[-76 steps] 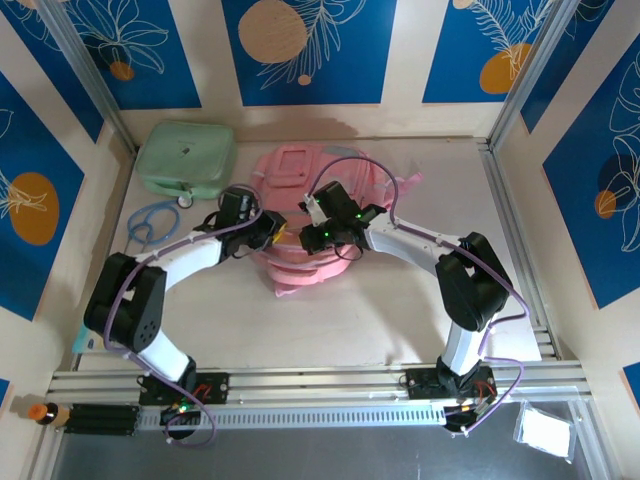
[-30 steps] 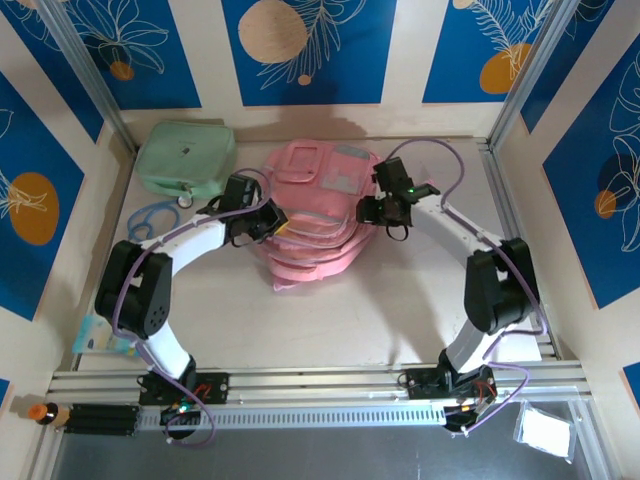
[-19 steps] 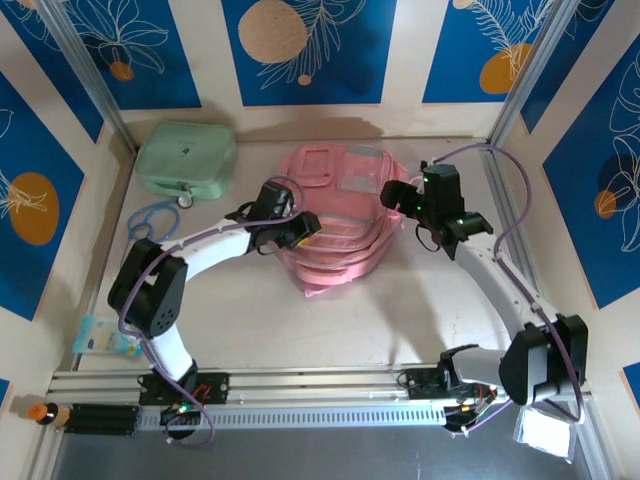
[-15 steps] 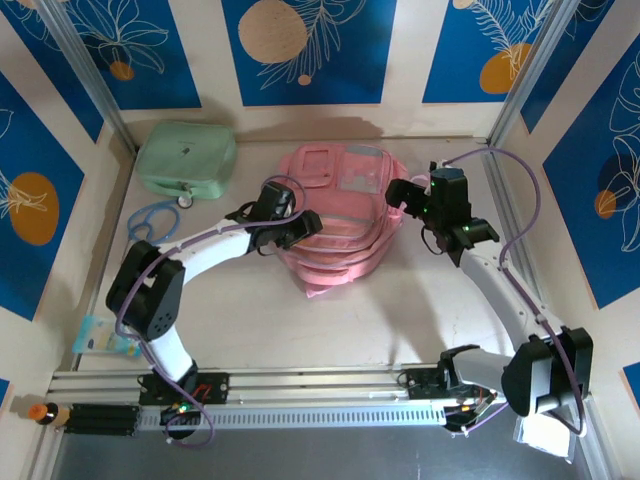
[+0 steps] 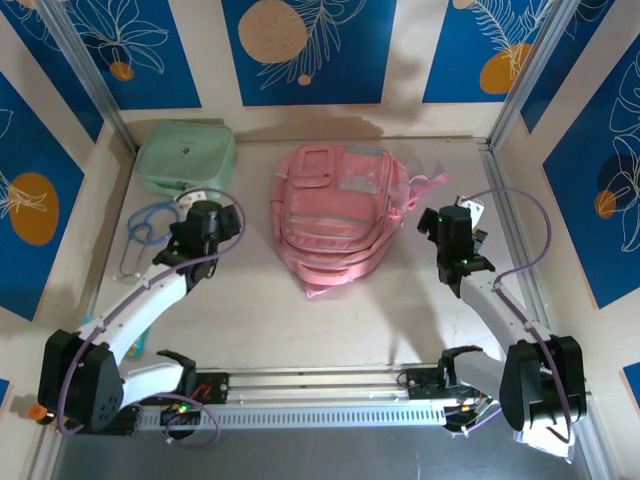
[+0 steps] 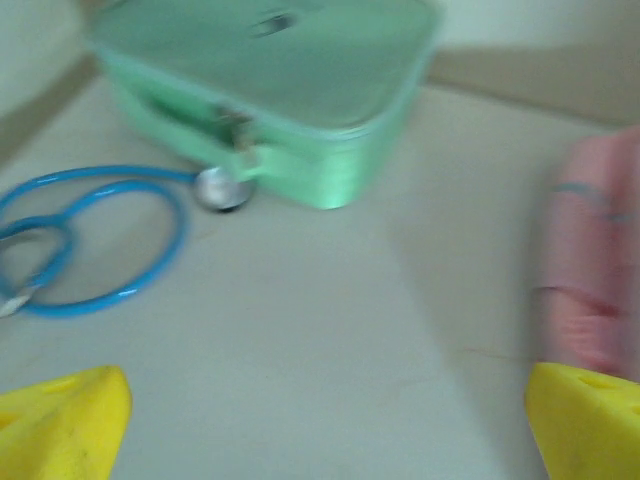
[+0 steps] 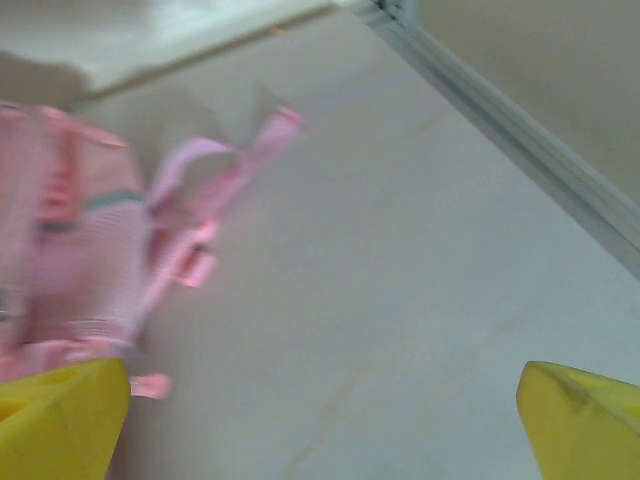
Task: Pack the student bag
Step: Reset both arms
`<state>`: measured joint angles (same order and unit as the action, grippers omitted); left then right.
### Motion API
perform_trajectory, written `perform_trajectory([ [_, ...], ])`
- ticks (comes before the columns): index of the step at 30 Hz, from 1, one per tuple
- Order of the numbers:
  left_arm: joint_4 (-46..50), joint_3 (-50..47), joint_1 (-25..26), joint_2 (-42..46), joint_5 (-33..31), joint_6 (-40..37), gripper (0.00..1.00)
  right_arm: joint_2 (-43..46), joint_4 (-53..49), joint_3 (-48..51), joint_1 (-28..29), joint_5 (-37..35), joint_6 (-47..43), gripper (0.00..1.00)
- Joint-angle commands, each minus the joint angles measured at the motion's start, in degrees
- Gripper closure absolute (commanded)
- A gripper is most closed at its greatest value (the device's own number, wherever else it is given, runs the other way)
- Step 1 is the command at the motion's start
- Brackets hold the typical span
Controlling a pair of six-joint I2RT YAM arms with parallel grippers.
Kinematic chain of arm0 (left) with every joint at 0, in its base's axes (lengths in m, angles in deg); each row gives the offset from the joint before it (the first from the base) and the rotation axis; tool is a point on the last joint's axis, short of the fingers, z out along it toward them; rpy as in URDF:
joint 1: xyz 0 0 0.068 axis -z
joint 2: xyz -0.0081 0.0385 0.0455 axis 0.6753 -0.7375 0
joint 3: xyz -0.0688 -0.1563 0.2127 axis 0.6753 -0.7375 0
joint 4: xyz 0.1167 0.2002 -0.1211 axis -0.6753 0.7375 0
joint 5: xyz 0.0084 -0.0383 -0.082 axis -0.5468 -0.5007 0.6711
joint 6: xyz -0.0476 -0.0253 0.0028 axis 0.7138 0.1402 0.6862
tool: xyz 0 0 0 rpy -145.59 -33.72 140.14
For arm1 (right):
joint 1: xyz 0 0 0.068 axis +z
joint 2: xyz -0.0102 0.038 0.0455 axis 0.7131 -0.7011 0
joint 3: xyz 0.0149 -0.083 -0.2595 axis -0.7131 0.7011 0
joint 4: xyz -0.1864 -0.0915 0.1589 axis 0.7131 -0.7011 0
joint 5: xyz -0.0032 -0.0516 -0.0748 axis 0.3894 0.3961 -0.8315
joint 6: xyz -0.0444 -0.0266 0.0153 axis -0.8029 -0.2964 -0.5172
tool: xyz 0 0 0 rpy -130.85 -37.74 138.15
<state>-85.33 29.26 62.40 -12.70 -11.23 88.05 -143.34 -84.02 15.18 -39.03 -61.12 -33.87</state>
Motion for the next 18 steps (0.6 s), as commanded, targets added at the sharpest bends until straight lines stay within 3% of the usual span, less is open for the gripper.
perform_trajectory([
  [1,-12.12,-6.88,-3.55,0.27,-8.38,-8.29,0.00,-2.02,11.72,4.45,-1.12,-1.26,-4.35,0.01],
  [4,-20.26,-11.12,-6.60,-1.58,-8.78,-10.86,0.01,-5.47,18.87,7.19,-1.55,2.29,-7.48,0.01],
  [5,-18.73,-10.73,-7.77,-1.71,-7.43,-11.33,0.01,-6.69,20.42,7.41,-1.92,3.56,-7.89,0.01],
  [8,-26.81,-12.66,-9.01,-3.74,-4.59,-18.48,0.01,-10.72,26.94,8.46,-2.67,7.09,-9.89,0.01],
  [14,-37.89,-14.77,-10.93,-10.61,7.97,-27.26,0.01,-14.55,36.11,9.11,-5.07,18.38,-13.84,0.00],
  [18,-49.31,-17.89,-13.08,-14.51,19.48,-27.75,0.01,-19.42,46.08,11.70,-5.34,23.86,-15.36,0.01],
])
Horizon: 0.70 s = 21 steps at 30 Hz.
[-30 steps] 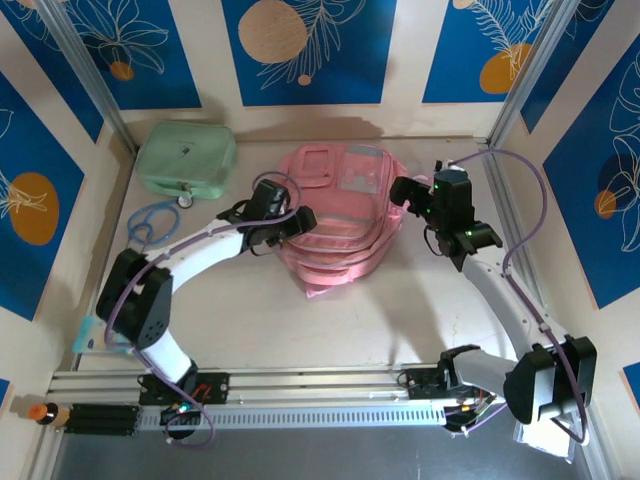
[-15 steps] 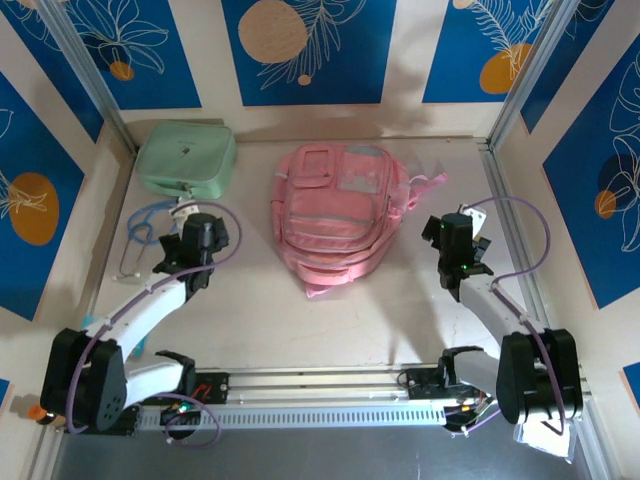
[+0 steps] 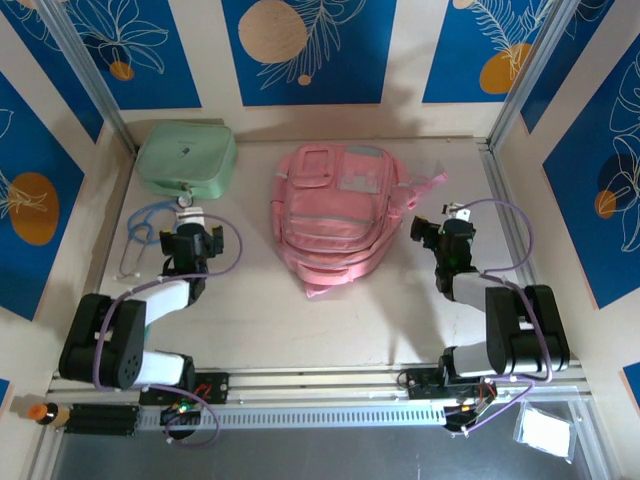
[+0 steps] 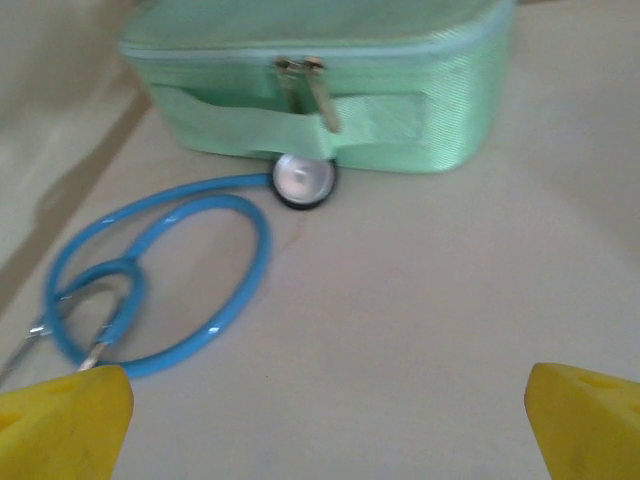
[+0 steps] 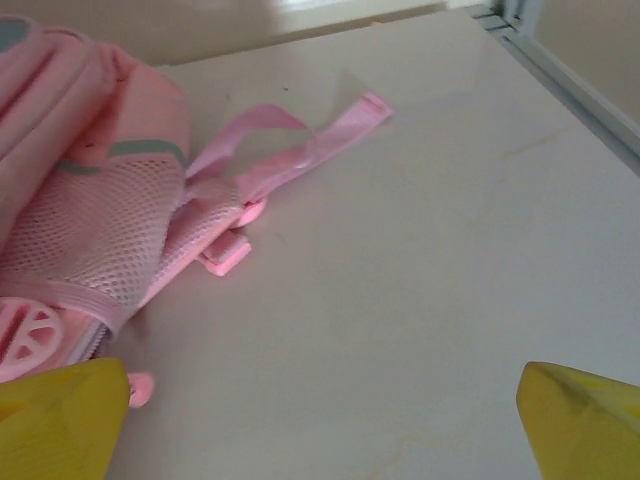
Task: Pack the student bag
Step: Reset both arms
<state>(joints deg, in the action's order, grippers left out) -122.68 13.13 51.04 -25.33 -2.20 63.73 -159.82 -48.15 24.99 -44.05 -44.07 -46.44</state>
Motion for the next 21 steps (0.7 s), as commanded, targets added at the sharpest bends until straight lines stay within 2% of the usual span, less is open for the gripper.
perform_trajectory([
  [1,-12.16,-1.76,-1.83,-2.45,11.21,-3.33,0.00,-3.51,10.97,2.10,-0.22,7.81,-3.26,0.01],
  [5,-18.37,-3.49,-2.82,-6.06,15.16,-3.42,0.01,-6.93,16.09,2.99,-0.07,8.09,-3.70,0.01],
  [8,-20.50,-3.54,-2.93,-8.33,15.74,-3.50,0.01,-6.76,13.90,2.07,-0.07,7.14,-3.32,0.01],
  [12,-22.79,-3.61,-3.02,-10.83,15.47,-3.54,0.01,-6.73,10.79,0.62,0.48,4.66,-2.90,0.01],
  [21,-22.57,-3.71,-3.14,-10.67,13.52,-2.75,0.00,-6.83,10.76,0.53,0.46,4.61,-2.91,0.01],
])
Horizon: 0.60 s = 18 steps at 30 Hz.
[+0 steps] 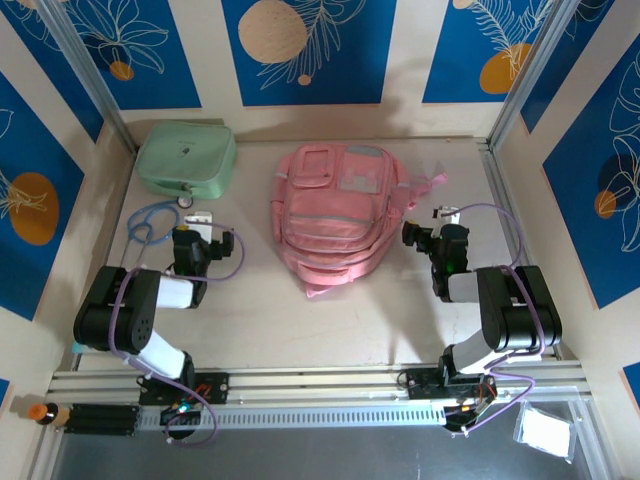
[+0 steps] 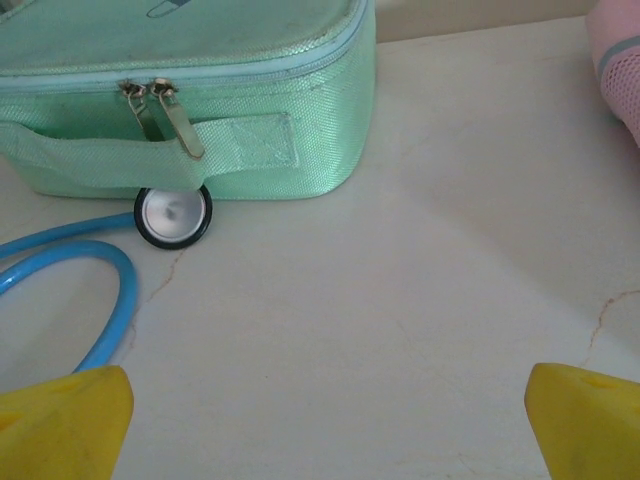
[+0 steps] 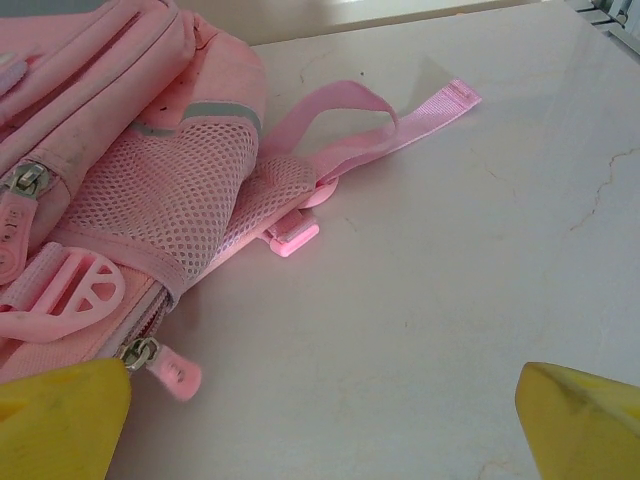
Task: Pack the student bag
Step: Reset both arms
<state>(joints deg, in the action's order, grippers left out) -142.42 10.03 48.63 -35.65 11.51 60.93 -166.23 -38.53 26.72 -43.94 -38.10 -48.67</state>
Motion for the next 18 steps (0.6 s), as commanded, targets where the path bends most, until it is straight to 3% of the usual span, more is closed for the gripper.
perform_trajectory([
  [1,-2.88,-0.60,-0.71,-0.32,-0.16,0.09,0.00,-0.48,1.20,-1.18,0.39,-1.37,-0.67,0.01],
  [18,-2.17,-0.24,-1.15,-0.44,0.88,0.44,0.00,-0.49,1.05,-1.28,0.38,-1.32,-0.69,0.01],
])
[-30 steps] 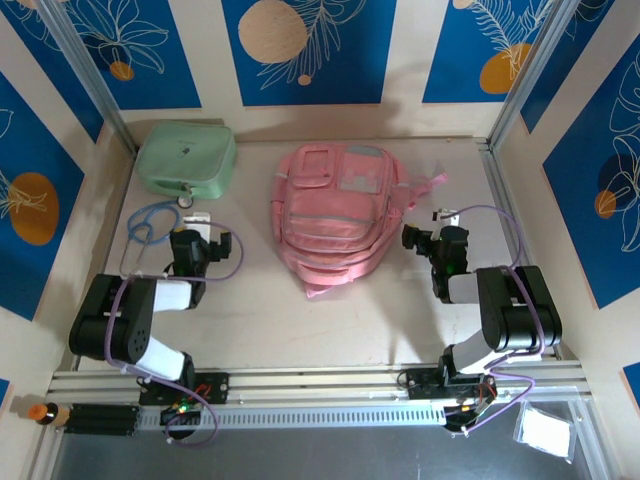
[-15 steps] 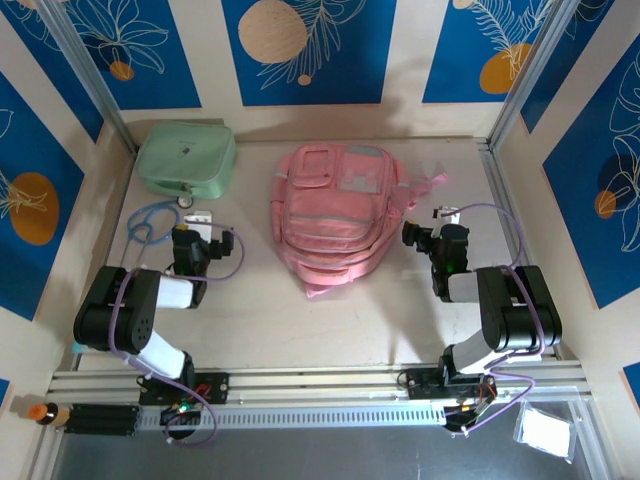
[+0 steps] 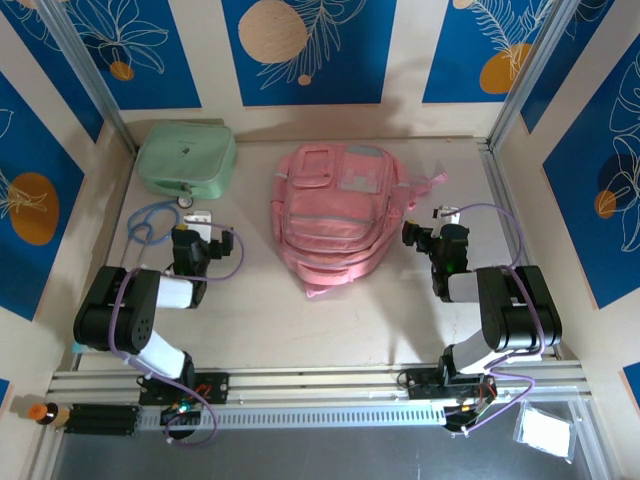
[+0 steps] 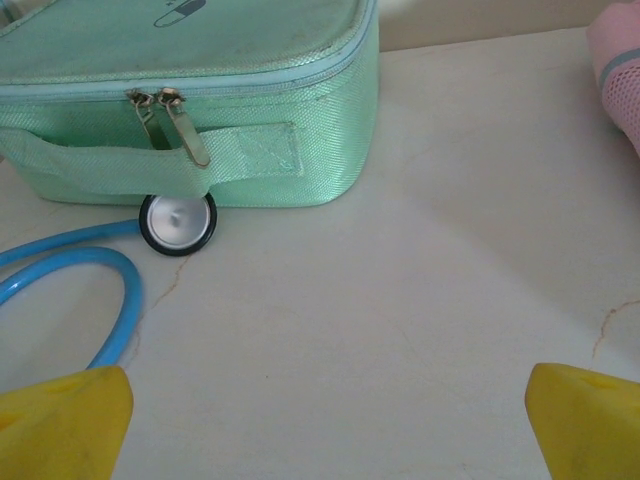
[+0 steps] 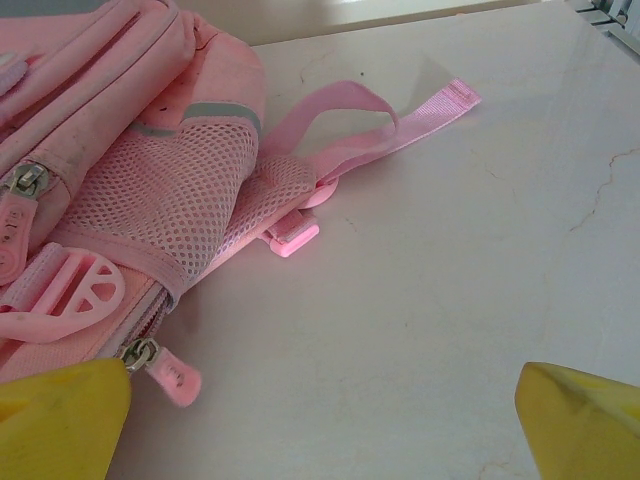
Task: Pack the student bag
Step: Reset both arms
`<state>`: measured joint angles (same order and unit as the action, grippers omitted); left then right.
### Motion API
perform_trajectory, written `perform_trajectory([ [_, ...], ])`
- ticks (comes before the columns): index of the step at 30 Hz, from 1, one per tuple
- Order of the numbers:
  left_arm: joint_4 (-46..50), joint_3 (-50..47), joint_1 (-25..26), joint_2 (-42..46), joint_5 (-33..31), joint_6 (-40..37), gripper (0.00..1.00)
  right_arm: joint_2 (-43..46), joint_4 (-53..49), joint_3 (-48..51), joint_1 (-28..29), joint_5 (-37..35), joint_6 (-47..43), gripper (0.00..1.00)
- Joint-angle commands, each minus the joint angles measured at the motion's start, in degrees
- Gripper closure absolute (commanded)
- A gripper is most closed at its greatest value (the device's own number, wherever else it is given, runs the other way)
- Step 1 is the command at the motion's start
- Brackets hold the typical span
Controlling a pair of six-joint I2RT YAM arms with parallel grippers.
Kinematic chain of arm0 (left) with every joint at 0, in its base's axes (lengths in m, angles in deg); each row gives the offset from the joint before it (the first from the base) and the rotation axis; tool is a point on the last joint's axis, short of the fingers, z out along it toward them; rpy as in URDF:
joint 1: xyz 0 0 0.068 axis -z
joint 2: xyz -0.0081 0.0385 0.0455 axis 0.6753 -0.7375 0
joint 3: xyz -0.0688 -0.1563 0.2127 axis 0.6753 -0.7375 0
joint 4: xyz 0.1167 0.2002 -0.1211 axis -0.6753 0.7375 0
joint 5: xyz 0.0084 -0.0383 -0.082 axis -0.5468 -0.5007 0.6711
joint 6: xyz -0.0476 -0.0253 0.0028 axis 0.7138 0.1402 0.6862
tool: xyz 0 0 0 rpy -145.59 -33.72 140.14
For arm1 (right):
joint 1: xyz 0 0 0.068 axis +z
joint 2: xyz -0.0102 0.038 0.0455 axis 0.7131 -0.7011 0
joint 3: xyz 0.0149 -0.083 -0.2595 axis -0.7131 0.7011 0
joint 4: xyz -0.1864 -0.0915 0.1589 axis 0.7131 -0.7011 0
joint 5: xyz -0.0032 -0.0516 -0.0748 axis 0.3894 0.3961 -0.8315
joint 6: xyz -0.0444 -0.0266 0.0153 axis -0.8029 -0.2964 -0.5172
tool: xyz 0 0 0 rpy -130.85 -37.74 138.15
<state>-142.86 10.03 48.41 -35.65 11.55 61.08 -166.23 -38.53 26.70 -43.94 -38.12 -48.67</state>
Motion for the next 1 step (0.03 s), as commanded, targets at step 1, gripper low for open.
perform_trajectory([
  [1,-1.85,-0.34,-0.94,-0.45,0.85,0.33,0.00,-0.48,1.05,-1.24,0.39,-1.32,-0.72,0.01],
])
